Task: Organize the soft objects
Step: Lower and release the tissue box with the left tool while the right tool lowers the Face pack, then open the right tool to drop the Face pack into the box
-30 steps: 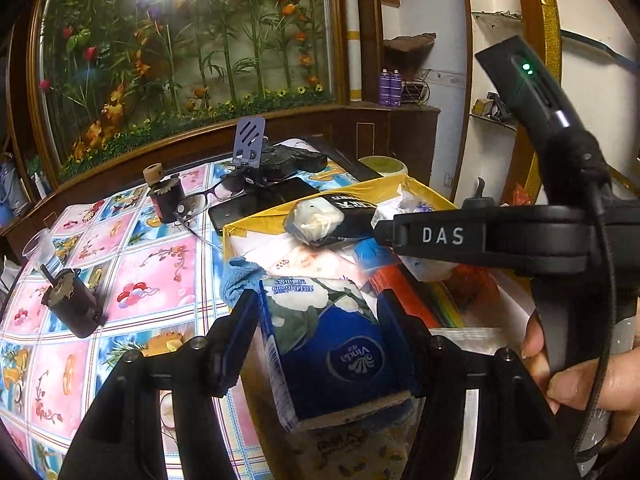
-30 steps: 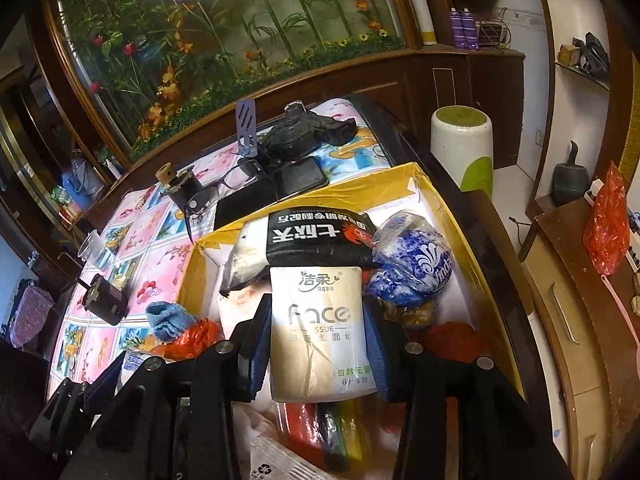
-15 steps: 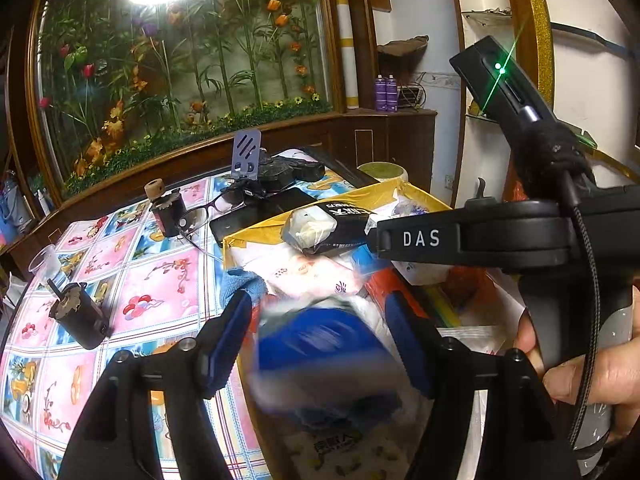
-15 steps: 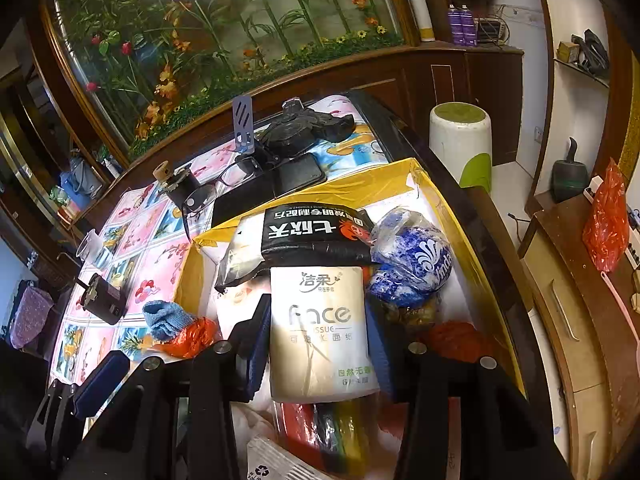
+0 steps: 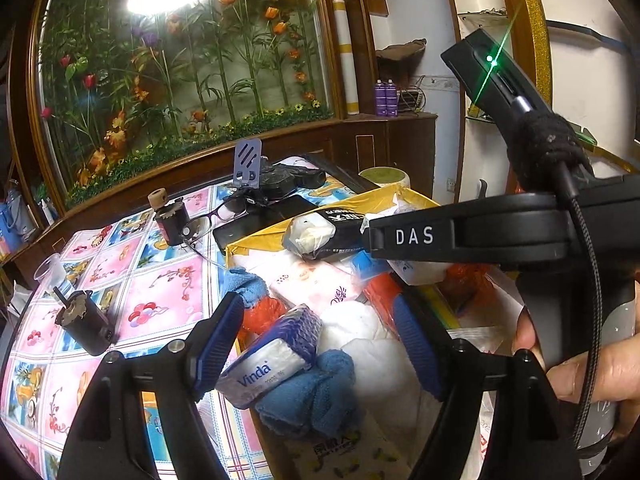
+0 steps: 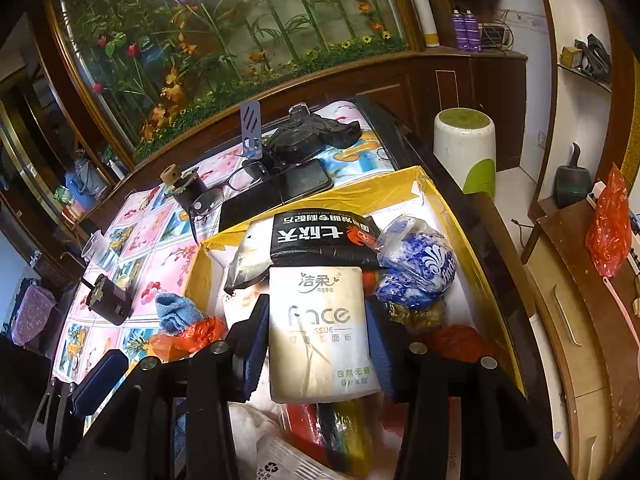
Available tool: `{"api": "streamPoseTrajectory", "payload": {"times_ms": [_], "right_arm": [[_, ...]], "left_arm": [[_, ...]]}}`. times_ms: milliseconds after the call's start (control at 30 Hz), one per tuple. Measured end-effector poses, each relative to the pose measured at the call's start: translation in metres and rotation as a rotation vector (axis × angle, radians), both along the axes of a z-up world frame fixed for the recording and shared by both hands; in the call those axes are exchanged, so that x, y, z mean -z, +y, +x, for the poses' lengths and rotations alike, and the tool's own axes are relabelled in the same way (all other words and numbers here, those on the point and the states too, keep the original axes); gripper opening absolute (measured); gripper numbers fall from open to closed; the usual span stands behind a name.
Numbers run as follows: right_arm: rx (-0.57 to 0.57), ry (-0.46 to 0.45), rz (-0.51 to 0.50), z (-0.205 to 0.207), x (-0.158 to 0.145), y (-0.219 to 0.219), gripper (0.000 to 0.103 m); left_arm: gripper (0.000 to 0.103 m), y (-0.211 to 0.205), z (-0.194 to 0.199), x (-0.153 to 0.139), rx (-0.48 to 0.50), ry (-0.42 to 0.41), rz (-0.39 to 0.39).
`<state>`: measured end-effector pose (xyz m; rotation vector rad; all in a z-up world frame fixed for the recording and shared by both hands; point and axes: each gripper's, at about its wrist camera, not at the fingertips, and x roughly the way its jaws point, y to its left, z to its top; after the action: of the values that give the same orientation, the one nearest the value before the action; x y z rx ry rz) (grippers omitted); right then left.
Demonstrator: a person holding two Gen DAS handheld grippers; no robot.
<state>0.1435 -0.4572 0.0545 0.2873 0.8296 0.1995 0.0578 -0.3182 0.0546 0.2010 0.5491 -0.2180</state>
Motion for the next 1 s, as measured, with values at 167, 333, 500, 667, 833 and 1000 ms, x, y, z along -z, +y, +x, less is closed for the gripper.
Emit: {"api": "streamPoseTrajectory", "payload": {"times_ms": [167, 333, 500, 667, 833, 1000], "right_arm": [[0.004, 0.001, 0.012, 0.0, 0.0, -0.002, 0.052], [0.007, -0.022, 0.022, -0.003, -0.005, -0.003, 0.056], [0.016, -0.068, 0.016, -0.007, -0.013, -0.003, 0.061], [0.045, -0.108, -0.009, -0.012, -0.02, -0.004, 0.067], [0.069, -0.137, -0.034, -0.015, -0.025, -0.005, 0.072], [0.109, -0.173, -0.065, -0.021, -0.03, -0.006, 0.083]], "left_arm": [[0.079, -0.001, -0.001, -0.001, 0.0, -0.011, 0.006], [0.084, -0.002, -0.003, -0.002, -0.001, -0.029, 0.016], [0.088, -0.002, -0.006, -0.003, -0.005, -0.047, 0.016], [0.091, -0.001, -0.008, -0.004, -0.01, -0.061, 0.021], [0.095, 0.0, -0.01, -0.005, -0.021, -0.072, 0.019], [0.099, 0.003, -0.011, -0.005, -0.047, -0.093, 0.035]]}}
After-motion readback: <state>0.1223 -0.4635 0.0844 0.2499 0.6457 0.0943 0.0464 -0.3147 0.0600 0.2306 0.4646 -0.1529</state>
